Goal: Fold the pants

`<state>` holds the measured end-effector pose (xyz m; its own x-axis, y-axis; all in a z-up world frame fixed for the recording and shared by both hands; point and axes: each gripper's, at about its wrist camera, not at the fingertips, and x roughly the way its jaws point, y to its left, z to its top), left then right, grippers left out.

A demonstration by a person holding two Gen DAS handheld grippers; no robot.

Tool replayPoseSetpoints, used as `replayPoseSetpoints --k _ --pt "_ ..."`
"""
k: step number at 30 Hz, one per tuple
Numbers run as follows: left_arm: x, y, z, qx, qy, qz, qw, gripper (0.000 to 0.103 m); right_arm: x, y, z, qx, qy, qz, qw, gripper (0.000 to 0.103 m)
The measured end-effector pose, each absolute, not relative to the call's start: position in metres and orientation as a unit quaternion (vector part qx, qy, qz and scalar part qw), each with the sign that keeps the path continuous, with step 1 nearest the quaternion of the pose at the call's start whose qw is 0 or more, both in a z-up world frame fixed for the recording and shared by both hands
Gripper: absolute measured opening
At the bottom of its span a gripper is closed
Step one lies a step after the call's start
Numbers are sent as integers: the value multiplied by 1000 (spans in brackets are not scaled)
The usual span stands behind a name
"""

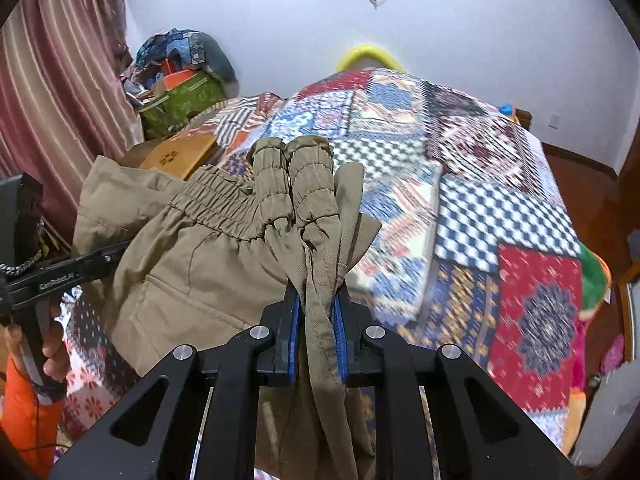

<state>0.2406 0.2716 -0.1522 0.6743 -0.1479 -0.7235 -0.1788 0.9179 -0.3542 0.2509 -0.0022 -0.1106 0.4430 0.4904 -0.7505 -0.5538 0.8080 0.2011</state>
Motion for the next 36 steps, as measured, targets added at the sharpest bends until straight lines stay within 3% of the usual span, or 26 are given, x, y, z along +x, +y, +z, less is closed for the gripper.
replayPoseSetpoints --k 18,27,30,32,36 --pt "347 392 -198 -226 417 66 878 7 332 121 -140 -57 410 317 853 13" --pt "393 418 -248 -217 468 111 850 8 361 143 -193 -48 466 304 829 13" --pt "391 429 -262 -233 475 122 840 16 364 146 -208 -58 479 293 826 13" --pt "388 436 -267 -236 477 132 836 28 366 144 -216 -59 489 291 820 16" --pt "377 453 -272 -221 483 167 831 41 366 142 -218 -76 495 293 815 25"
